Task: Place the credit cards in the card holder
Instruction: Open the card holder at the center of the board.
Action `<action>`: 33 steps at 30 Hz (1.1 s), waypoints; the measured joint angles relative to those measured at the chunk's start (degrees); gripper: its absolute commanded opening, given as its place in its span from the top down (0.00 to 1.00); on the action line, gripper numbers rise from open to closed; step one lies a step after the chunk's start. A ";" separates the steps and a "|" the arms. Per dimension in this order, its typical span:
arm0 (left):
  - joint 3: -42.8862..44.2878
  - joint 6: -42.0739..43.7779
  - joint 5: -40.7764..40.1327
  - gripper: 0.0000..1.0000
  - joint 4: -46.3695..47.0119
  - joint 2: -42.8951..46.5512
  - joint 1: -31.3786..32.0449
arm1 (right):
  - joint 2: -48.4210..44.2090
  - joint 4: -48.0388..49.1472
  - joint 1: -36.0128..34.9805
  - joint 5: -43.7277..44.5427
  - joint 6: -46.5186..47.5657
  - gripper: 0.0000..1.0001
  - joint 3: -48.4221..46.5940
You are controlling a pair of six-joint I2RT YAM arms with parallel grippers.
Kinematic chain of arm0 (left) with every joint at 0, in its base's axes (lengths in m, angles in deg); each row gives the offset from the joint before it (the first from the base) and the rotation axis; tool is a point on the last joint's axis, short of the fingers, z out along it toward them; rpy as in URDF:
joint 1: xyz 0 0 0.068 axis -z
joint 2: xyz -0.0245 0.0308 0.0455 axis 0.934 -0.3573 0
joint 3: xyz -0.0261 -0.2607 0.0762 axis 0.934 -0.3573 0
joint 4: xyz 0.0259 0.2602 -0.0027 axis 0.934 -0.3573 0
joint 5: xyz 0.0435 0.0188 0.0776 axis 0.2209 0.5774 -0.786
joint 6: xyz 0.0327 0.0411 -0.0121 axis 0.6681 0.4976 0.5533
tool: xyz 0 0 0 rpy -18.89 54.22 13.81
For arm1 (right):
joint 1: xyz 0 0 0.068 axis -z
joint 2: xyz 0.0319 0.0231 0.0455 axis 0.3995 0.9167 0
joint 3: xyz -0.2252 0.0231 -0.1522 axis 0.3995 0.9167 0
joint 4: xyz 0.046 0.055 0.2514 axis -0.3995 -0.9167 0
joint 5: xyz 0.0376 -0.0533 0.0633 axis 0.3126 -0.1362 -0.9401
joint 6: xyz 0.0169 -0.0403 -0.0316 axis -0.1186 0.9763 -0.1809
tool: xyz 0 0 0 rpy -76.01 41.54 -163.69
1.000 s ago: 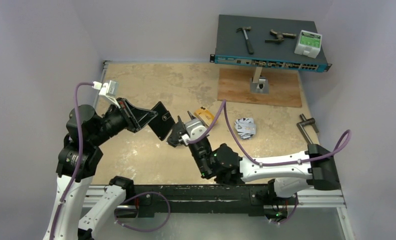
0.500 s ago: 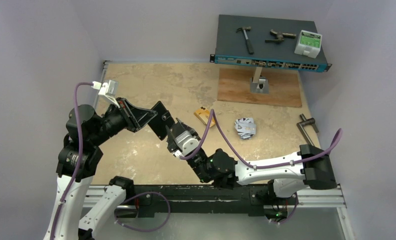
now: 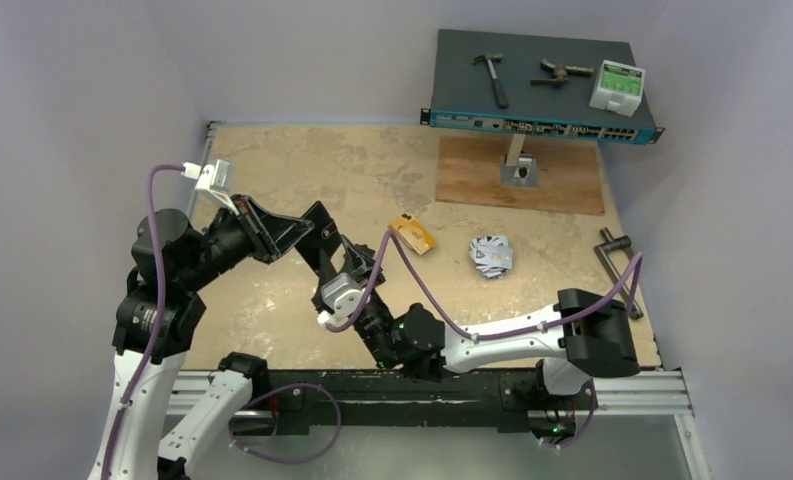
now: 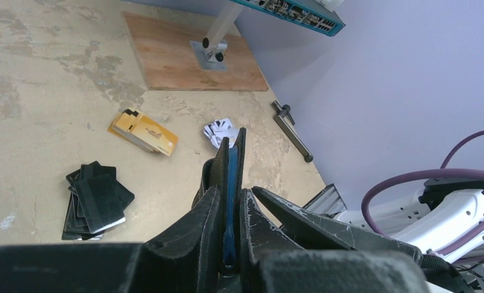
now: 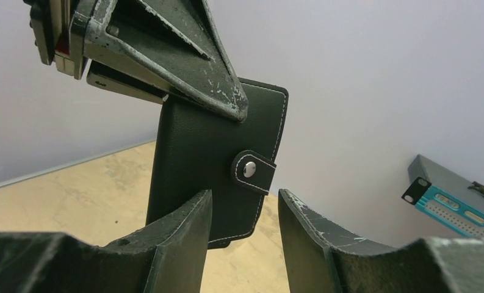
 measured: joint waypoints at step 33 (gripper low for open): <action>1.66 -0.07 0.74 1.00 -0.33 -0.68 -0.20 | 8.41 18.58 -0.44 5.09 14.43 1.00 -4.00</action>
